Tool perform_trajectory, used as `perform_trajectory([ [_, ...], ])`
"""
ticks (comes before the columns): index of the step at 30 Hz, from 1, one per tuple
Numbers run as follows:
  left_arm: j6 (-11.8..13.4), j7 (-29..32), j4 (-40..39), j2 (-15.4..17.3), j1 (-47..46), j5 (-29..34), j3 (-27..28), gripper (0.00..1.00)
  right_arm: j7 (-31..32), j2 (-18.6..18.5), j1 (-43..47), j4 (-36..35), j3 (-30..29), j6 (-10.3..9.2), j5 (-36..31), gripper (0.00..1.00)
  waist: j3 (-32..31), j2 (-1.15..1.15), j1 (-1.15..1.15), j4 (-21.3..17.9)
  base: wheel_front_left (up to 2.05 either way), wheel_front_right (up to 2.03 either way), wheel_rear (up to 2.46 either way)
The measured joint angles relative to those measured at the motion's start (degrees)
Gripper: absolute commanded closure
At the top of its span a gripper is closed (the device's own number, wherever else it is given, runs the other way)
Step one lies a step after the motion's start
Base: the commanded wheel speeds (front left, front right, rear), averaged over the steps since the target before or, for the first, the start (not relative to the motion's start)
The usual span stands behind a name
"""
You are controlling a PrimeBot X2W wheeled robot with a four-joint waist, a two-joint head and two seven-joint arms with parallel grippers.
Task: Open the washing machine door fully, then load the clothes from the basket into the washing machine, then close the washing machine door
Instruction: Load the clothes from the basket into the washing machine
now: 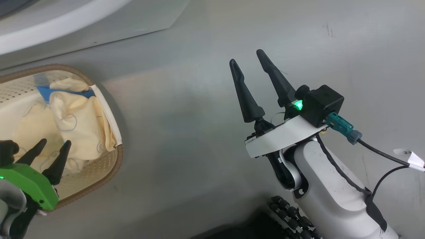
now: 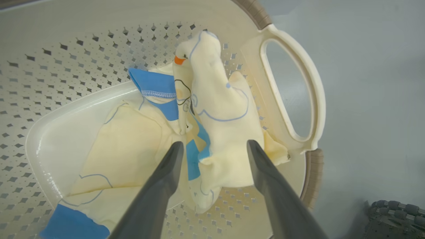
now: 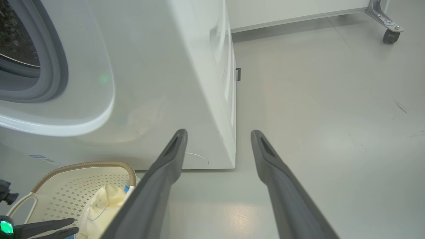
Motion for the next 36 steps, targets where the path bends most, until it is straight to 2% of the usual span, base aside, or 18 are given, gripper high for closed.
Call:
perform_trajectory([
  [11,0.0,0.3,0.7,3.2,-4.6,-3.2,-4.7,0.00,0.0,0.1,-1.2,-2.0,2.2,-1.93,0.7,0.00,3.5,0.00,0.00,-2.6,0.00,0.00,0.00],
  [24,0.0,2.7,0.5,4.9,-8.6,-6.6,-10.8,0.00,0.0,0.2,-2.0,-2.6,3.4,-2.98,0.9,0.00,5.8,0.00,0.00,-4.4,0.00,0.00,0.00],
  [25,0.0,2.7,0.8,4.9,-9.0,-6.7,-11.2,0.18,0.0,0.2,-2.0,-2.6,3.4,-3.03,0.9,0.00,6.0,0.00,0.00,-4.4,0.00,0.00,0.00],
  [26,0.0,2.7,1.2,5.0,-9.3,-6.7,-11.6,0.53,0.0,0.2,-2.0,-2.6,3.4,-3.34,0.9,0.00,6.0,0.00,0.00,-4.4,0.00,0.00,0.00],
  [27,0.0,2.7,1.3,5.1,-9.5,-6.7,-12.0,1.00,0.0,0.2,-2.0,-2.6,3.5,-3.48,0.9,0.00,6.0,0.00,0.00,-4.4,0.00,0.00,0.00],
  [36,0.0,-0.7,1.6,4.3,-11.8,-9.3,-14.6,1.00,0.0,0.2,-2.3,-1.8,2.7,-4.01,0.6,0.00,4.8,0.00,0.00,-2.9,0.00,0.00,0.00],
])
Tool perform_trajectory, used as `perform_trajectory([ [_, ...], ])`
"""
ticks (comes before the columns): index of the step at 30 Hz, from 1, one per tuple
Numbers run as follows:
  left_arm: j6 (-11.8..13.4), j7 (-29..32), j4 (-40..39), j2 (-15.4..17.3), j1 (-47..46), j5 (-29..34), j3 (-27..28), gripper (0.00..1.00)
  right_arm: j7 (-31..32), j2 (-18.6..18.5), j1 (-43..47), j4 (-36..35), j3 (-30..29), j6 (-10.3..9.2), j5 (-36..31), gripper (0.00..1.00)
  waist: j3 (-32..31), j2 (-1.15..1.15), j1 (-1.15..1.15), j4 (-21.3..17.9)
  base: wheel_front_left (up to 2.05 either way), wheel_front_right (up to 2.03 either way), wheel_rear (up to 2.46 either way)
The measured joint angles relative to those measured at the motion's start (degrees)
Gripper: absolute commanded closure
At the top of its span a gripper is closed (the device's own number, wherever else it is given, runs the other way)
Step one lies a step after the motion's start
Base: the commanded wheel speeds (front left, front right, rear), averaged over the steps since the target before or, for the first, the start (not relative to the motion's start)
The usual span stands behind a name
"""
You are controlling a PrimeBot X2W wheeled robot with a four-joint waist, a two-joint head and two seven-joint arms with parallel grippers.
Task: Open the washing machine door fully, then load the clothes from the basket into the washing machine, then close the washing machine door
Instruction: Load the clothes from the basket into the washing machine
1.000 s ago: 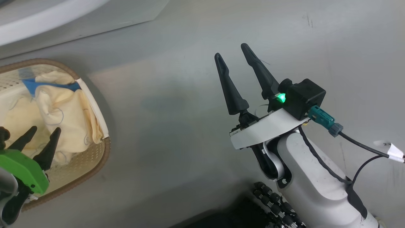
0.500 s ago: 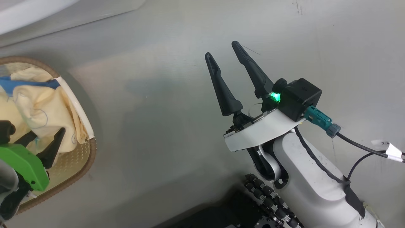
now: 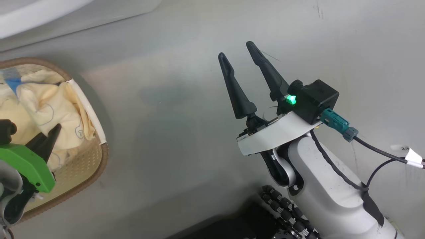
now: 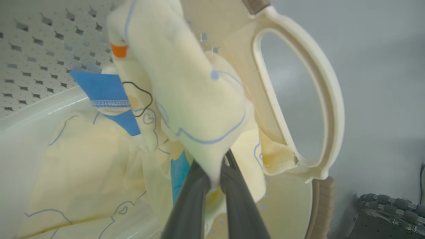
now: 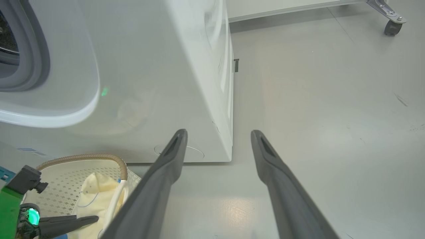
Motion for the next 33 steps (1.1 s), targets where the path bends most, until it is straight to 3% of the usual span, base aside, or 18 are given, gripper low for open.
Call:
perform_trajectory([
  [13,0.0,-8.2,0.8,-1.4,0.0,-2.5,-3.5,1.00,0.0,0.0,-1.3,3.3,-1.5,0.15,-0.4,0.00,-5.3,0.00,0.00,3.1,0.00,0.00,0.00],
  [19,0.0,-11.8,0.6,-2.0,1.4,-5.3,-3.8,1.00,0.0,-0.1,-1.2,5.4,-2.6,1.16,-0.4,0.00,-9.1,0.00,0.00,4.5,0.00,0.00,0.00],
  [33,0.0,-12.3,-2.6,-3.2,4.7,-7.1,-2.9,1.00,0.0,-0.2,1.4,9.7,-6.7,3.19,-0.8,0.00,-18.6,0.00,0.00,8.6,0.00,0.00,0.00],
])
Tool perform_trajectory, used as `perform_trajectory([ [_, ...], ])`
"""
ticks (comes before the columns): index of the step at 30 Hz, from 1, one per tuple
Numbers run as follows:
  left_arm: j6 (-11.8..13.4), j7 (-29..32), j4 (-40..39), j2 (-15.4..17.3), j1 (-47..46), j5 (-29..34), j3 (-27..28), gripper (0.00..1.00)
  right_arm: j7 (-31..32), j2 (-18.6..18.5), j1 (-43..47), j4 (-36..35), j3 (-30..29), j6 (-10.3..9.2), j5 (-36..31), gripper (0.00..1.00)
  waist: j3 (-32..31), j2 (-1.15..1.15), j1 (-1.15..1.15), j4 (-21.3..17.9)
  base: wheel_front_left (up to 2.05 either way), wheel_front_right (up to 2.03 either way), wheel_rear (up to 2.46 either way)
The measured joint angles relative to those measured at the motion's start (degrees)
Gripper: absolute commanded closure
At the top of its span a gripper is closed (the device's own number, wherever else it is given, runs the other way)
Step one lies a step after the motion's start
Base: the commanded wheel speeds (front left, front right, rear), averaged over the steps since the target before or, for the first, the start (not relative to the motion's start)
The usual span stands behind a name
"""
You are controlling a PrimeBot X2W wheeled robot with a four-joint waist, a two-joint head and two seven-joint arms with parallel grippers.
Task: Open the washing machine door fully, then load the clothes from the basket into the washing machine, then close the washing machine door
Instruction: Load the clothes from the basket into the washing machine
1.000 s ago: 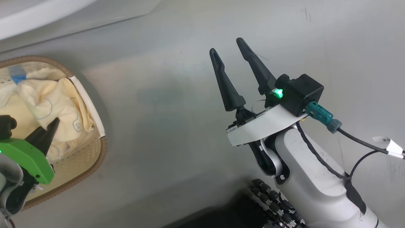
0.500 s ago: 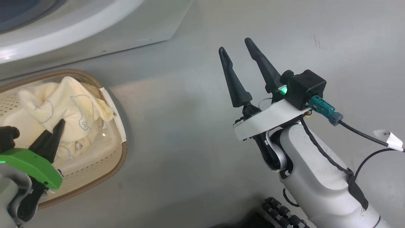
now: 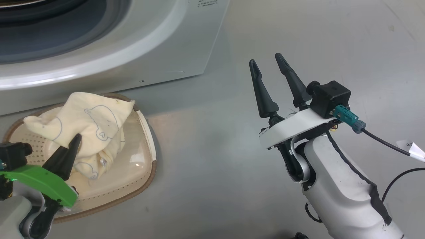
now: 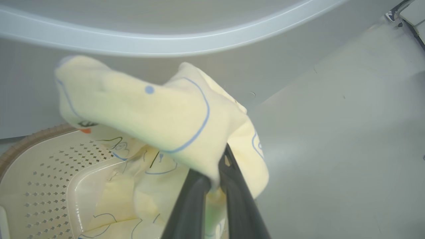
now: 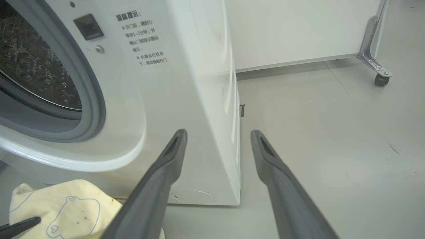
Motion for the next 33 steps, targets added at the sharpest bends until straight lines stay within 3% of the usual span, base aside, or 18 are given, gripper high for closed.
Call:
perform_trajectory([
  [13,0.0,0.0,-4.4,-0.5,4.5,2.1,12.0,1.00,0.0,-0.5,2.9,2.8,-2.6,2.57,0.0,0.00,-7.9,0.00,0.00,4.0,0.00,0.00,0.00],
  [33,0.0,0.0,-9.4,-4.1,13.9,11.6,25.7,1.00,0.0,-1.5,7.6,5.5,-5.9,5.65,0.7,0.00,-17.9,0.00,0.00,7.4,0.00,0.00,0.00],
])
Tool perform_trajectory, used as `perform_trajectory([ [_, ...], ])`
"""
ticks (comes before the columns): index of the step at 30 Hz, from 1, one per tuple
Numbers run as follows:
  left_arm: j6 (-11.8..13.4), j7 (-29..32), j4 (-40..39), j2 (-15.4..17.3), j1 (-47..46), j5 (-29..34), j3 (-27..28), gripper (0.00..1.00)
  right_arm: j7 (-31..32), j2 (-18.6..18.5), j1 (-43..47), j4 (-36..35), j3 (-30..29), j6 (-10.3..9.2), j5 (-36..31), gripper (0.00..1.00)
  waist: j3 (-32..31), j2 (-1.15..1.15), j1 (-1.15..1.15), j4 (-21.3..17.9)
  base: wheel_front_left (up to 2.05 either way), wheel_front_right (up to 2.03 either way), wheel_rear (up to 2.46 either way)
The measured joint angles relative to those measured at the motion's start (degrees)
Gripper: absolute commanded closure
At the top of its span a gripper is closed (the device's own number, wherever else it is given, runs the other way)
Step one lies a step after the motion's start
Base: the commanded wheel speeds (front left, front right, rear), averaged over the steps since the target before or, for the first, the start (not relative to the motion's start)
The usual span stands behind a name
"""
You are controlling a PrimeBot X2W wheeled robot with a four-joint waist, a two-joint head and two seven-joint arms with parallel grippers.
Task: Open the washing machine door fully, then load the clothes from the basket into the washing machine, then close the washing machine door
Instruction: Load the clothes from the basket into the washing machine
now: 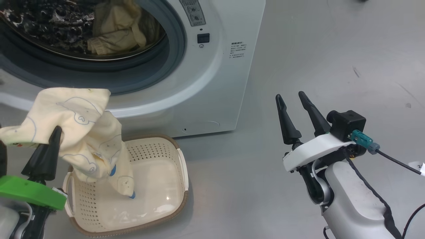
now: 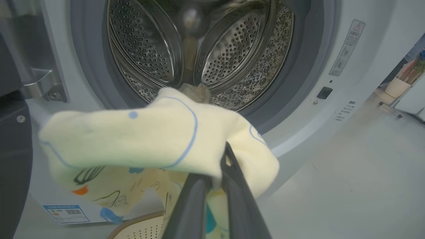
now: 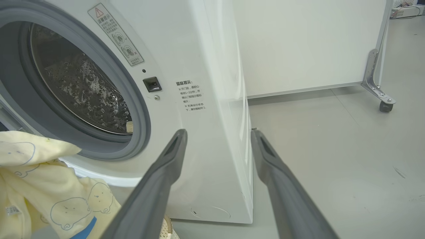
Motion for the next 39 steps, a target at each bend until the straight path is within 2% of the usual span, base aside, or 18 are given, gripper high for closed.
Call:
perform_trajectory([
  [20,0.0,0.0,-6.8,-3.8,8.7,10.4,11.3,1.00,0.0,-1.2,3.3,0.9,-1.9,1.41,0.6,0.00,-6.3,0.00,0.00,1.9,0.00,0.00,0.00],
  [30,0.0,0.0,-11.6,-5.4,10.9,14.4,13.4,1.00,0.0,-1.4,3.3,0.9,-2.2,1.91,0.9,0.00,-6.4,0.00,0.00,2.3,0.00,0.00,0.00],
  [39,0.0,-0.2,-15.3,-4.3,5.9,17.4,13.0,1.00,0.0,-1.1,3.3,0.7,-1.0,1.93,0.8,0.00,-4.6,0.00,0.00,2.3,0.00,0.00,0.00],
])
